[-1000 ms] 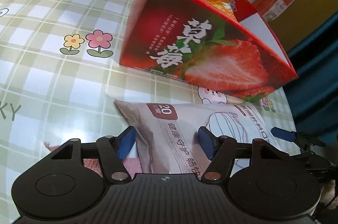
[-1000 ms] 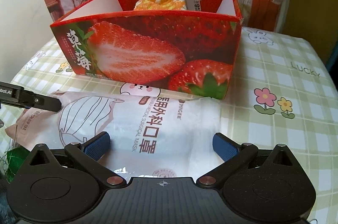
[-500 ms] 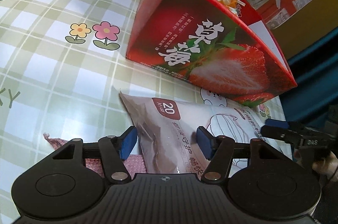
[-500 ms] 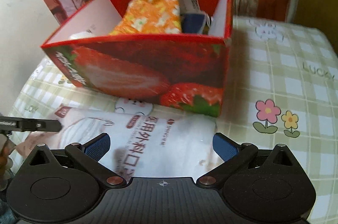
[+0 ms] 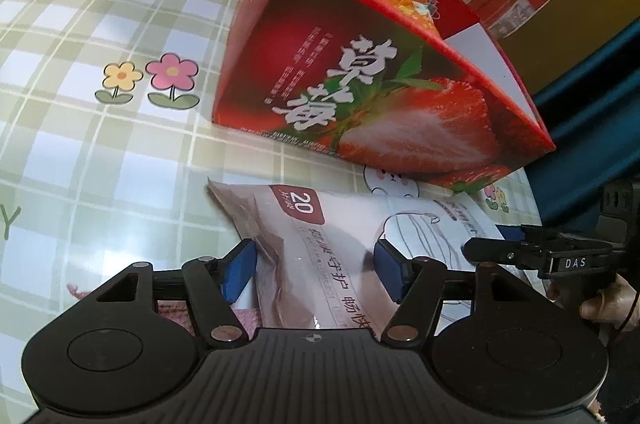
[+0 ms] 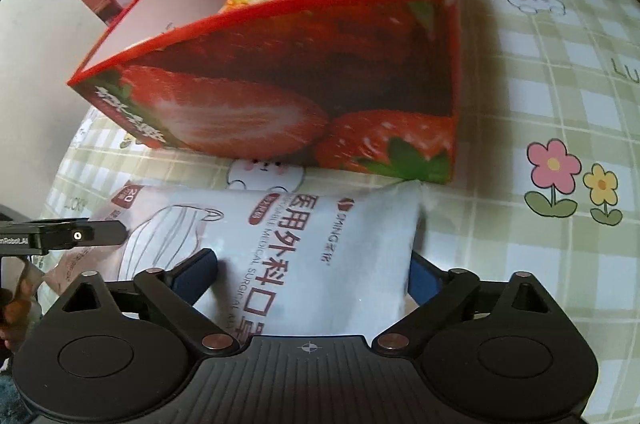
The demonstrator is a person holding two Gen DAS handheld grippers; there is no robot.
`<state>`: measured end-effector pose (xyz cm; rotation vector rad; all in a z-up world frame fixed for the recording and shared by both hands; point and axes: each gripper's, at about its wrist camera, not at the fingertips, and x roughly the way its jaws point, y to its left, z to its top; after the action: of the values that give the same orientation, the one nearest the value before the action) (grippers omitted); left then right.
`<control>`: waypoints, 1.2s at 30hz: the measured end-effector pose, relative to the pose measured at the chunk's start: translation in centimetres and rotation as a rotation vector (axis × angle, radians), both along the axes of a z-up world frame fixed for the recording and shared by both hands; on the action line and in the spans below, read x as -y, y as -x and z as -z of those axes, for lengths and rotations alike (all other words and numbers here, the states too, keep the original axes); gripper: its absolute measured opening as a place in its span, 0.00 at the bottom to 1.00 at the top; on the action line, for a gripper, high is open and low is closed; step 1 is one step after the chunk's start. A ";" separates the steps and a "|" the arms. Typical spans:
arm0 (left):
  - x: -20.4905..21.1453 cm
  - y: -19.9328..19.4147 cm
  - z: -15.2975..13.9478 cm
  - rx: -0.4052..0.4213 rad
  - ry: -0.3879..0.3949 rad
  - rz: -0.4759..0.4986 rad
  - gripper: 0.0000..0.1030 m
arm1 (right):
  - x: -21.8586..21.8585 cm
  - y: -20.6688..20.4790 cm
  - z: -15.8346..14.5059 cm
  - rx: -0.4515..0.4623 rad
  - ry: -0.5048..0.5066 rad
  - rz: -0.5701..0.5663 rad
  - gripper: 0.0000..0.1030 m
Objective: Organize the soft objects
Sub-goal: 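Close the left gripper on the mask bag while the right gripper grips its other end, then lift the white mask bag with both grippers toward the red box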
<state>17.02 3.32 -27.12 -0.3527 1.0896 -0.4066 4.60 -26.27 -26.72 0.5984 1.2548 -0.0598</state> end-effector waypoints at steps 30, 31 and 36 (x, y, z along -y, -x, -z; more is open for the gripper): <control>-2.9 1.4 -10.2 0.315 0.068 0.102 0.58 | 1.1 1.8 -12.1 0.379 0.155 0.022 0.12; -2.8 1.3 -10.9 0.334 0.067 0.101 0.58 | 1.2 1.6 -13.0 0.407 0.168 0.021 0.11; -1.8 -0.4 -14.2 0.433 0.031 0.094 0.58 | 1.8 0.1 -16.2 0.510 0.264 0.010 0.09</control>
<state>17.46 5.09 -12.89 -0.2266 0.6786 -0.5547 4.55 -28.05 -10.55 0.3586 0.7327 -0.0740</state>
